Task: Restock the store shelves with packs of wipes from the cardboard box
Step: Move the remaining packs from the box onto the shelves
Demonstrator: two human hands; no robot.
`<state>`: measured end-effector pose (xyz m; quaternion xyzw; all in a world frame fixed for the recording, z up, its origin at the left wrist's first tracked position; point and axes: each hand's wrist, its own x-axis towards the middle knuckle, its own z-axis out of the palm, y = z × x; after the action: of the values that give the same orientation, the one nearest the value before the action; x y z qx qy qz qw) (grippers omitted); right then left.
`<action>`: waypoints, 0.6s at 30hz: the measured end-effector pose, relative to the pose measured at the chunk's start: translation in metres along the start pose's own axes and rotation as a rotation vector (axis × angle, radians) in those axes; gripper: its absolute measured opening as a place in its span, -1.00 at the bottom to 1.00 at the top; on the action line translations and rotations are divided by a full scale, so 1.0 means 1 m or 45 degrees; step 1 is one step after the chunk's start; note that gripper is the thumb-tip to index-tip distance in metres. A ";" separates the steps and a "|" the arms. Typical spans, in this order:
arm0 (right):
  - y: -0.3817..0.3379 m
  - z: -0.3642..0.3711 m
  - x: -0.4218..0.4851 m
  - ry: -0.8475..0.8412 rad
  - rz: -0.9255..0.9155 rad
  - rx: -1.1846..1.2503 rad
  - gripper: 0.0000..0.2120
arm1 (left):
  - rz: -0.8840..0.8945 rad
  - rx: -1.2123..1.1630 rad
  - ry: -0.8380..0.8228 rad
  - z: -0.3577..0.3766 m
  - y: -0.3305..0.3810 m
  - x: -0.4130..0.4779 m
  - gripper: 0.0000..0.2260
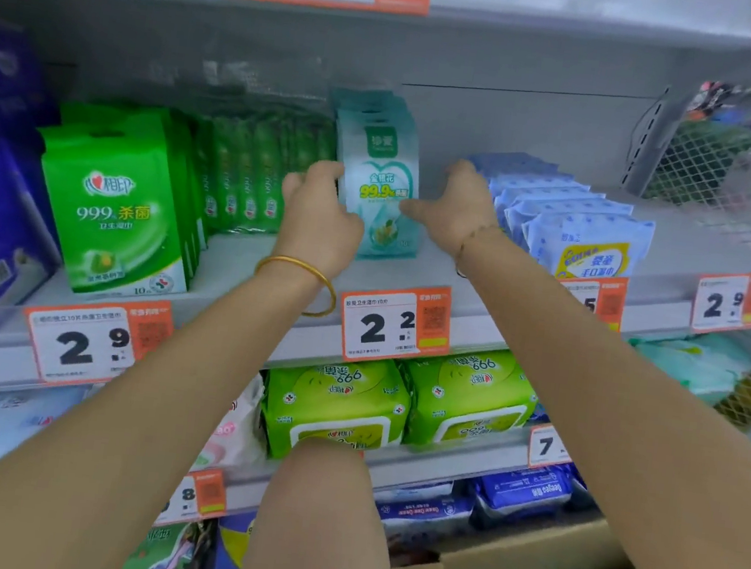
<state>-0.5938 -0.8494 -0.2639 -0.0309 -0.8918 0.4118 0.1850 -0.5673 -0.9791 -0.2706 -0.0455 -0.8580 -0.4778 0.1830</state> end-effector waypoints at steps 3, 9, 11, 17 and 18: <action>0.017 -0.030 -0.053 0.019 -0.143 0.232 -0.61 | 0.145 -0.362 -0.107 0.001 0.013 -0.048 -0.59; 0.128 -0.073 -0.179 -0.065 0.077 0.322 -0.77 | 0.106 -0.340 -0.843 0.071 0.001 -0.154 -0.65; 0.189 -0.066 -0.202 -0.181 0.353 0.184 -0.86 | 0.067 -0.144 -1.033 0.115 -0.017 -0.175 -0.65; 0.356 -0.032 -0.247 -0.585 1.082 -0.477 -0.60 | 0.207 0.357 -1.540 0.225 -0.042 -0.222 -0.58; 0.374 -0.028 -0.253 -0.602 1.183 -0.524 -0.56 | 0.254 0.407 -1.602 0.235 -0.043 -0.225 -0.57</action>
<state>-0.3849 -0.6347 -0.6032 -0.3630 -0.8635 0.2632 -0.2308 -0.4327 -0.7836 -0.4976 -0.3680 -0.8533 -0.2074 -0.3057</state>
